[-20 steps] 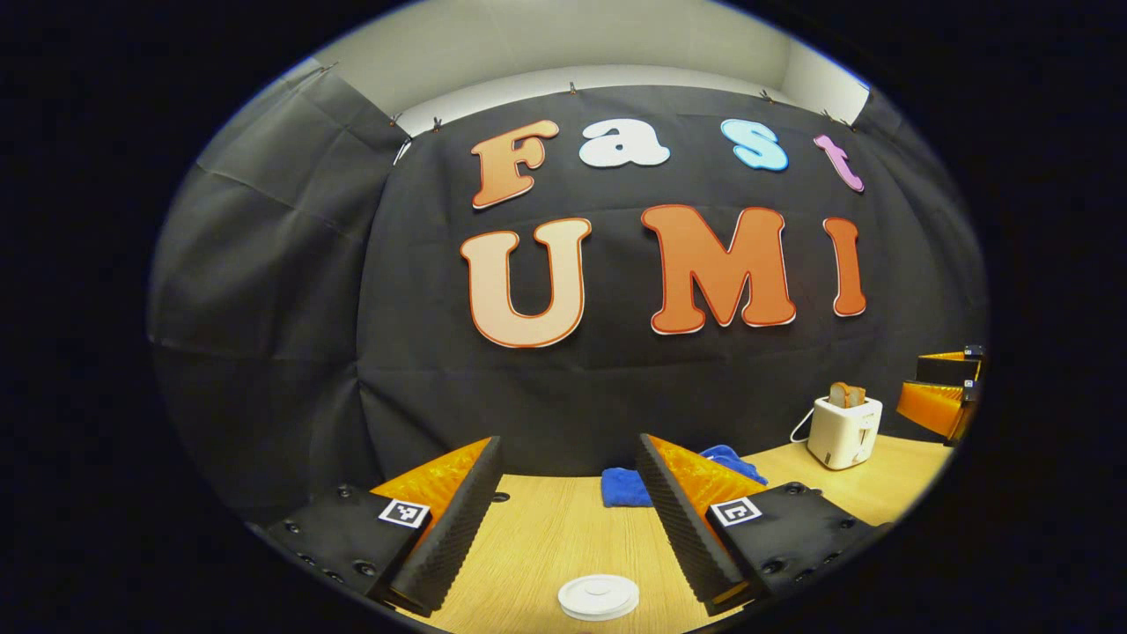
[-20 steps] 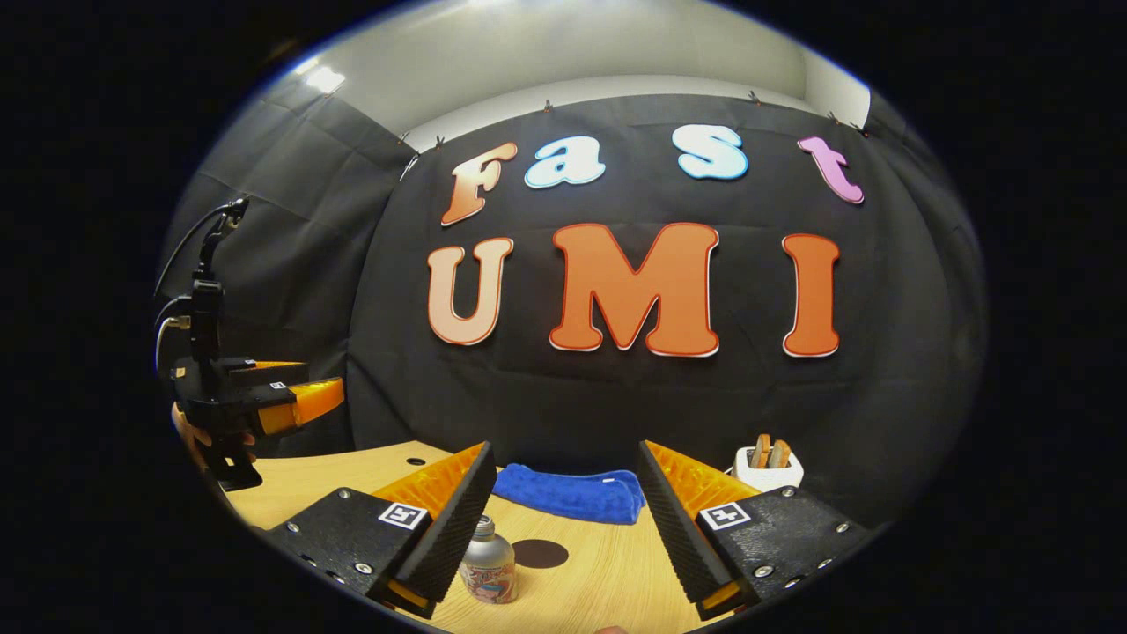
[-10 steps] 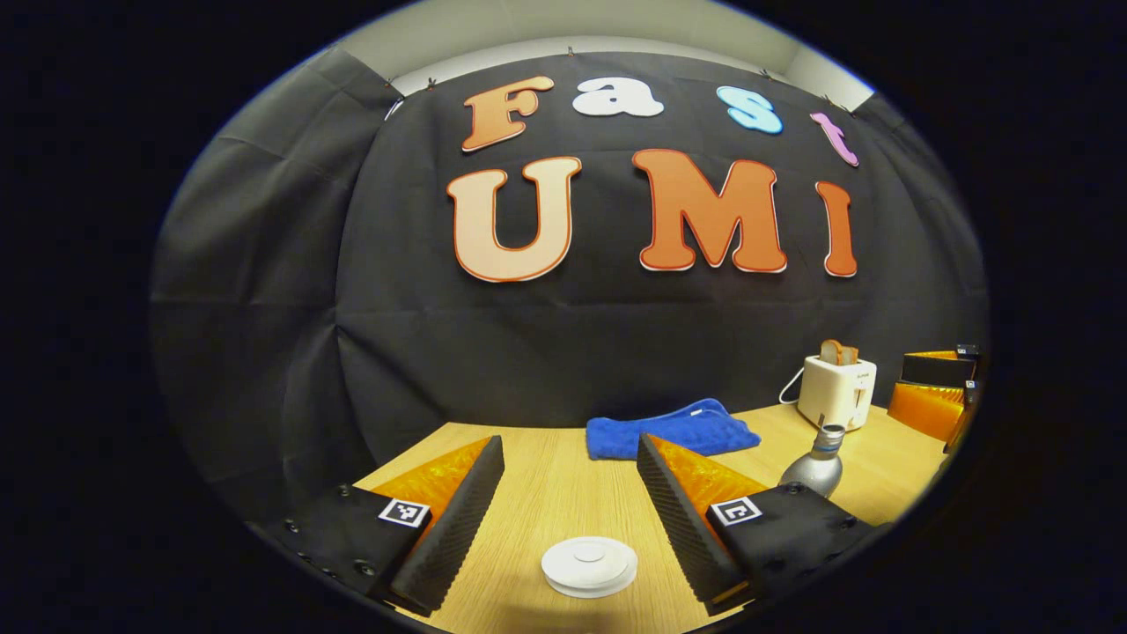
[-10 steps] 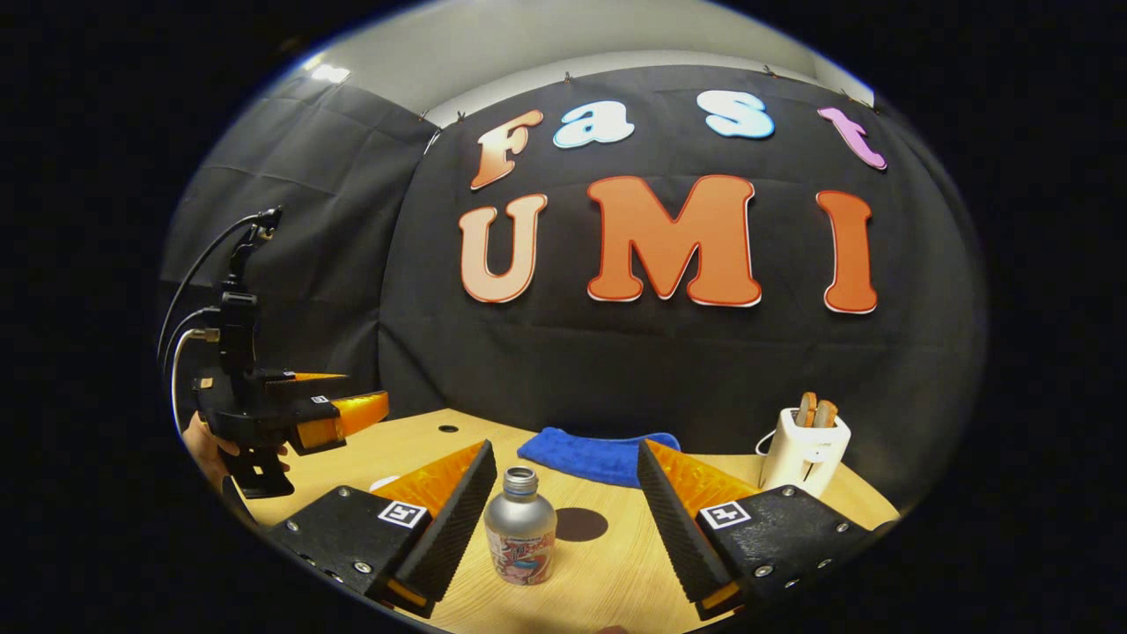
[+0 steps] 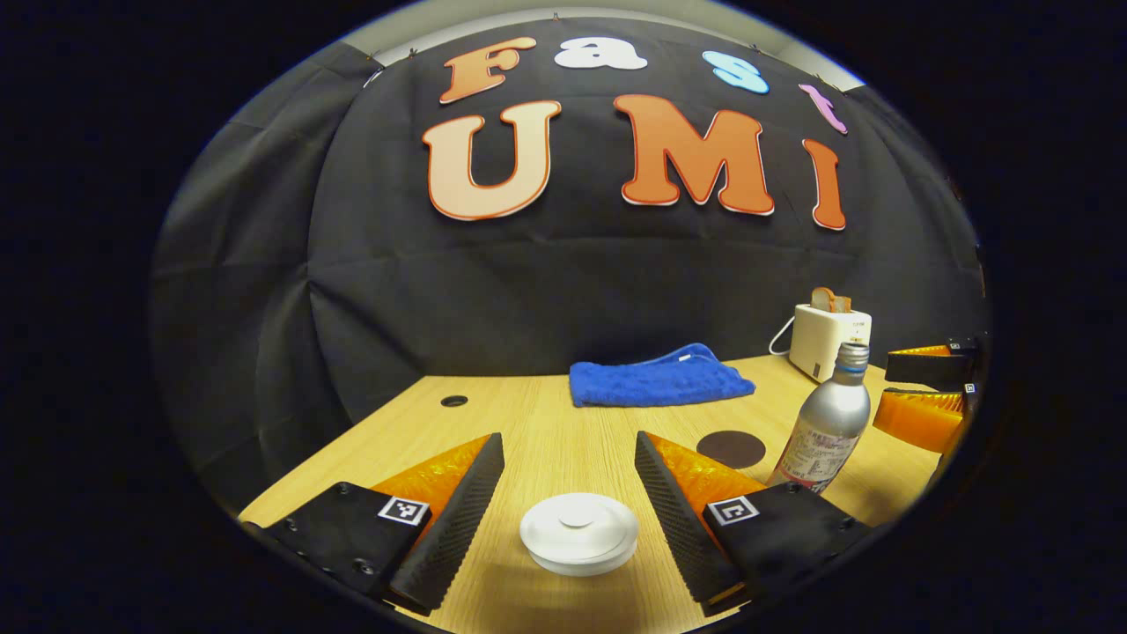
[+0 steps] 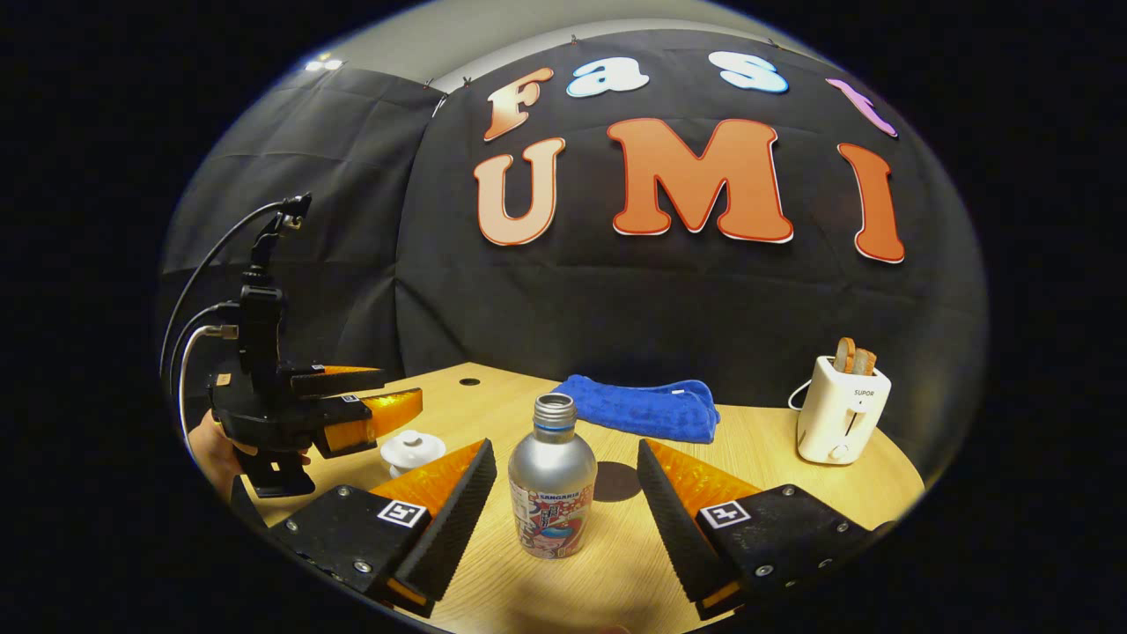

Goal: Open the teacup lid with one hand, grasp the water bottle and pour water into the teacup with the other hand; after pouring, place the water bottle on the coaster and then close the teacup lid.

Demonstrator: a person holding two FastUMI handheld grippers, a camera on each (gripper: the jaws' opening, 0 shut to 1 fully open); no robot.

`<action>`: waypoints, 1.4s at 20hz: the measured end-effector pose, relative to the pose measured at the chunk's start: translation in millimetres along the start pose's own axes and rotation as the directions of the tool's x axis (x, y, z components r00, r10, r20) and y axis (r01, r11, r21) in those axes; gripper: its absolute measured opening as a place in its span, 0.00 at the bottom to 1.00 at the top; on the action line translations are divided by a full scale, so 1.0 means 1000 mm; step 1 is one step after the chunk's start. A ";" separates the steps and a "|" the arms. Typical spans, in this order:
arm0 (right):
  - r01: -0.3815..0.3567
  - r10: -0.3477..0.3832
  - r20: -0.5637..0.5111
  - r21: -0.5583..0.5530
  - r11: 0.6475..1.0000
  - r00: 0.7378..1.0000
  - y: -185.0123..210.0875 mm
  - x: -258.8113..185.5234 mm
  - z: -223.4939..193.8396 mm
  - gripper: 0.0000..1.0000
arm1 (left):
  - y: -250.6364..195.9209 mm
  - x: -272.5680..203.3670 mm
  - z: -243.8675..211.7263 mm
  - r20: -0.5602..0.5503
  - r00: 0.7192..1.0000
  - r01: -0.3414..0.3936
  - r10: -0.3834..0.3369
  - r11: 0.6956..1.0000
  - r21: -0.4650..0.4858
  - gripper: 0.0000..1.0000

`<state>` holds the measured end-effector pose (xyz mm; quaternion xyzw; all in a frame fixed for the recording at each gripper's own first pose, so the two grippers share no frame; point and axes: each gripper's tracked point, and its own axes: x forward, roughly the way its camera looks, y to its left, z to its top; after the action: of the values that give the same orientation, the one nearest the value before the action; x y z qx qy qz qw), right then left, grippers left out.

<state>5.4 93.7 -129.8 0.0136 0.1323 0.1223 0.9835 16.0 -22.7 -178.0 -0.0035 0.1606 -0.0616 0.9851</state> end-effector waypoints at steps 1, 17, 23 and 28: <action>-0.003 0.003 -0.011 0.002 1.000 1.000 0.001 0.003 -0.005 0.97 | -0.001 0.004 -0.007 -0.019 1.000 0.006 -0.005 1.000 0.001 0.95; -0.038 0.043 -0.123 0.041 0.998 0.991 0.006 0.031 -0.043 0.97 | -0.007 0.028 -0.056 -0.153 0.988 -0.015 0.018 1.000 0.027 0.50; -0.043 0.048 -0.144 0.038 0.998 0.988 0.005 0.037 -0.051 0.97 | -0.005 0.032 -0.052 -0.137 0.990 -0.025 0.028 0.999 0.022 0.29; -0.038 0.047 -0.169 0.054 0.998 0.984 0.006 0.041 -0.057 0.97 | -0.002 0.028 -0.041 -0.087 0.996 -0.035 0.036 0.999 0.007 0.29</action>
<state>27.0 109.1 -194.6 0.0308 0.2186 0.1405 0.9652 29.4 -27.3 -226.2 0.0050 0.2034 -0.0446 0.9781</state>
